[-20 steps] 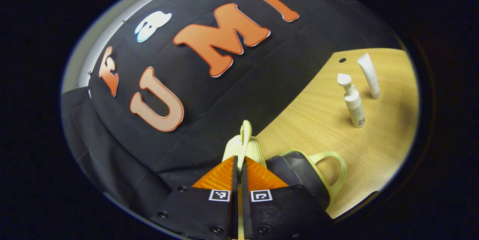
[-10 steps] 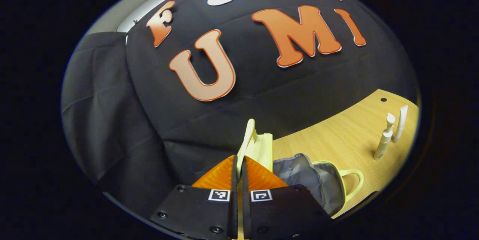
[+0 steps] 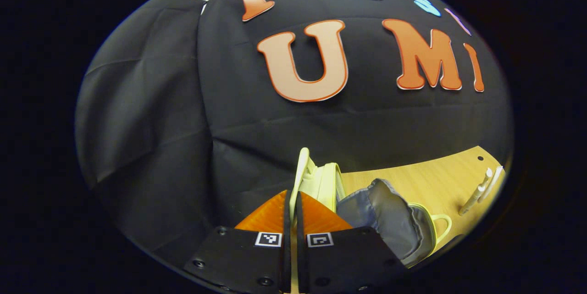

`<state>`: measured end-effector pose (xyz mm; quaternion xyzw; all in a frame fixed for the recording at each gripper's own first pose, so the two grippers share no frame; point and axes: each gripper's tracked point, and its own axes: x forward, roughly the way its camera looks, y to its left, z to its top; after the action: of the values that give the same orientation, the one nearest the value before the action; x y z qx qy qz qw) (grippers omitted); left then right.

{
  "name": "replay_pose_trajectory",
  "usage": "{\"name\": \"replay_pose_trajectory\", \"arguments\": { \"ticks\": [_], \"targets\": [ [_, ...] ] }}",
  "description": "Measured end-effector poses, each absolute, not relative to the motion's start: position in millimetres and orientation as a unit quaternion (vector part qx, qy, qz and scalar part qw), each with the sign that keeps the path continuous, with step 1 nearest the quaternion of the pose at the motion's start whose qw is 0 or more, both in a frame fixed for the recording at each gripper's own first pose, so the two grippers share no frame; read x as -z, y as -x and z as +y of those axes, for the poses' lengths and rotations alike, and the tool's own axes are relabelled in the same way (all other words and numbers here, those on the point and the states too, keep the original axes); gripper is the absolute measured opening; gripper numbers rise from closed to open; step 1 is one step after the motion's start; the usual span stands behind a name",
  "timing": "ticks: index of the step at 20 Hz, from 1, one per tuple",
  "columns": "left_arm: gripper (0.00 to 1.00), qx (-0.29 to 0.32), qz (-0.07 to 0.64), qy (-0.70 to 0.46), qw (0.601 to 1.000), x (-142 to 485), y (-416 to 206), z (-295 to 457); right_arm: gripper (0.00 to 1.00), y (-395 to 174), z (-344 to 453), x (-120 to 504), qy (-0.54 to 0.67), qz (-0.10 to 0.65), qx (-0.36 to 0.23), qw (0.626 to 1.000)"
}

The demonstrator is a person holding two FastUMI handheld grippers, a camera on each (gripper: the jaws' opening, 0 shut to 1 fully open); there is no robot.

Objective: First open the suitcase, pack the skin care products into it, and then close the suitcase.

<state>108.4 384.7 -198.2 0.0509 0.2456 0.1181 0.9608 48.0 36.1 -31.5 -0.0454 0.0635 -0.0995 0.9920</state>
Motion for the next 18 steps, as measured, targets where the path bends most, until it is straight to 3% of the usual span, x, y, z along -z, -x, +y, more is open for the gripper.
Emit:
{"name": "replay_pose_trajectory", "arguments": {
  "ticks": [5,6,7,9,10,18],
  "targets": [
    [0.06,-0.146,0.27,-0.01,0.952,237.0,-98.4,437.5,0.97,-53.7,46.7,34.9,0.048,0.07,0.101,0.991],
    [0.06,-0.151,0.278,-0.001,0.949,247.5,-97.9,447.9,0.92,-55.5,50.0,34.8,0.05,0.07,0.1,0.991],
    [0.06,-0.156,0.285,0.005,0.946,259.9,-93.4,457.8,0.96,-55.7,52.9,34.4,0.052,0.071,0.099,0.991],
    [0.06,-0.164,0.305,0.015,0.938,283.4,-80.6,477.3,0.92,-57.0,57.6,33.7,0.054,0.072,0.099,0.991],
    [0.06,-0.165,0.32,0.021,0.933,295.3,-72.6,486.4,0.97,-57.5,59.8,34.0,0.054,0.074,0.099,0.991],
    [0.06,-0.166,0.419,0.089,0.888,406.5,-40.6,515.9,0.96,-63.3,75.6,36.4,0.039,0.09,0.117,0.988]
  ]
}}
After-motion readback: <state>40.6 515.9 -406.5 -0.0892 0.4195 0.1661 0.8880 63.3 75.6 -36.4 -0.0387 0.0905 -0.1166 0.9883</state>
